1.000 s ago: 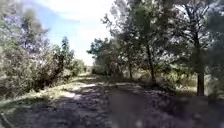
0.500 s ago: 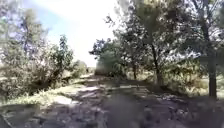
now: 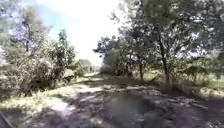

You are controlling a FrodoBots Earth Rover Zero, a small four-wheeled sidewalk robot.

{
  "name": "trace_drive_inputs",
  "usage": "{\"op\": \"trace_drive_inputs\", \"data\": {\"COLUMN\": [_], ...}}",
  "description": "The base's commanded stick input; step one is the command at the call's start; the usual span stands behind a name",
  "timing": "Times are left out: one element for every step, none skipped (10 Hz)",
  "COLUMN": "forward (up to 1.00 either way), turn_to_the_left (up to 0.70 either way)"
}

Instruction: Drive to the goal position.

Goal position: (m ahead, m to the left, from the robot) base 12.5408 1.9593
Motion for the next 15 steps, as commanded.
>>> {"op": "trace_drive_inputs", "data": {"forward": [0.70, 0.70, 0.70, 0.70, 0.70, 0.70, 0.70, 0.70, 0.70, 0.70, 0.70, 0.70, 0.70, 0.70, 0.70], "turn_to_the_left": [0.00, 0.02, 0.16, 0.30, 0.22, 0.00, 0.00, 0.00, 0.00, 0.00, 0.00, 0.00, 0.00, 0.00, 0.00]}}
